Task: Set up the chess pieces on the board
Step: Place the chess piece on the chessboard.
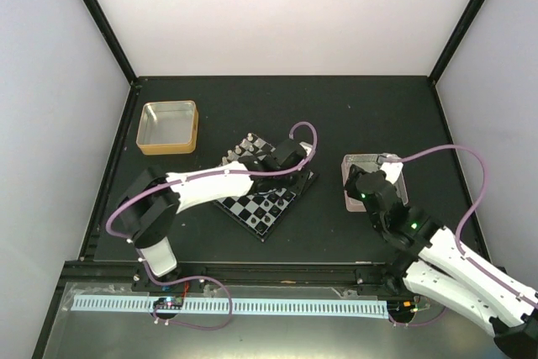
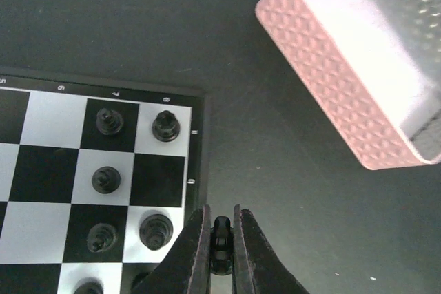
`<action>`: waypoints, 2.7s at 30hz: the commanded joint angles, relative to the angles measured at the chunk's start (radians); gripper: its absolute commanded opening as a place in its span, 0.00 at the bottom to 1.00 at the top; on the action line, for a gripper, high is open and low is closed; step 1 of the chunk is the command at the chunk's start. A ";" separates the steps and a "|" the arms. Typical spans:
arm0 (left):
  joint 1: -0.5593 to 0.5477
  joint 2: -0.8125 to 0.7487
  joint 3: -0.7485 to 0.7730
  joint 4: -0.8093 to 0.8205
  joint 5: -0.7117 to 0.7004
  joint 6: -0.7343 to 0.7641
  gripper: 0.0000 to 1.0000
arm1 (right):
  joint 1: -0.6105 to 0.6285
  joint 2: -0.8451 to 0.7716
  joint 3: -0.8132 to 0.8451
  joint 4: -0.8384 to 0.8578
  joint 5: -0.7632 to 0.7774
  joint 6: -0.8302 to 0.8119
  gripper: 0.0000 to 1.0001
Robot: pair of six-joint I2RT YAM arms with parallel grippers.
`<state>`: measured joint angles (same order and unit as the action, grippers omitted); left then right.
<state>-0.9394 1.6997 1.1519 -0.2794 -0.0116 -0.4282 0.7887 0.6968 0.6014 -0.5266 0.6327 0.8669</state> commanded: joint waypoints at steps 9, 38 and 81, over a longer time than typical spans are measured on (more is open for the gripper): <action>-0.002 0.161 0.144 -0.091 -0.102 -0.007 0.03 | -0.005 -0.101 -0.064 -0.064 0.070 0.058 0.65; 0.008 0.264 0.189 -0.052 -0.151 0.059 0.12 | -0.006 -0.089 -0.075 -0.054 0.051 0.052 0.69; 0.049 -0.602 -0.216 -0.056 -0.331 0.047 0.94 | -0.008 -0.119 -0.063 0.035 -0.116 -0.150 0.83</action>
<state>-0.8997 1.2640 1.0260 -0.3431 -0.2516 -0.3996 0.7841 0.5957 0.5320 -0.5392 0.5594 0.7940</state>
